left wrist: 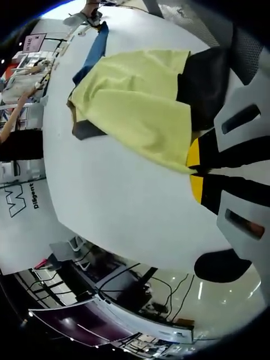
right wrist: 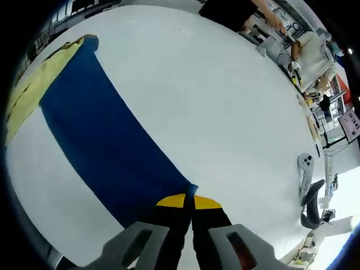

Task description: Fold the garment on the visible template until the final outline fits inside the template.

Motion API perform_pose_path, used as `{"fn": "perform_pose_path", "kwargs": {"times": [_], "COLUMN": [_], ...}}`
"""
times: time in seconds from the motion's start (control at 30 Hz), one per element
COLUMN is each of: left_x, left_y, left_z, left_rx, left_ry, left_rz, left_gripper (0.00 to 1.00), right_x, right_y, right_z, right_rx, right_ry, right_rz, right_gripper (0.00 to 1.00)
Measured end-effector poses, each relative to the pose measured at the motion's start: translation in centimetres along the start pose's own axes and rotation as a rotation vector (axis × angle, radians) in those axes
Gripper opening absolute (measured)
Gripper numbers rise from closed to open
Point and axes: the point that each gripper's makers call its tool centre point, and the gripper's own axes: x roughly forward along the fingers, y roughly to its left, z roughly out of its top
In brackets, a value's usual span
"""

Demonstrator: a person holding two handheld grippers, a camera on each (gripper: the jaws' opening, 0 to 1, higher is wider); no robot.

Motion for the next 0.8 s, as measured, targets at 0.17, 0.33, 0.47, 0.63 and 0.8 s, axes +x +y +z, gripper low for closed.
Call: {"fn": "perform_pose_path", "kwargs": {"times": [0.17, 0.33, 0.47, 0.63, 0.8], "left_x": [-0.3, -0.8, -1.5, -2.5, -3.6], "left_y": [-0.1, -0.4, -0.6, -0.7, -0.4], "left_z": [0.2, 0.3, 0.6, 2.0, 4.2], "left_rx": [-0.007, -0.019, -0.021, 0.018, 0.035], "left_ry": [-0.003, -0.01, -0.021, -0.049, -0.1], "left_rz": [-0.012, -0.025, -0.031, -0.036, -0.032], "left_gripper": [0.04, 0.04, 0.05, 0.09, 0.11], "right_x": [-0.3, -1.6, -2.9, -3.9, -5.2], "right_y": [-0.5, -0.6, -0.7, 0.5, 2.4], "right_z": [-0.4, 0.2, 1.9, 4.2, 6.8], "right_rx": [0.012, 0.006, -0.034, -0.022, -0.069], "right_ry": [0.018, -0.013, -0.087, -0.154, -0.225], "right_rz": [-0.013, -0.018, -0.033, -0.005, 0.022], "right_gripper": [0.03, 0.11, 0.12, 0.11, 0.14]}}
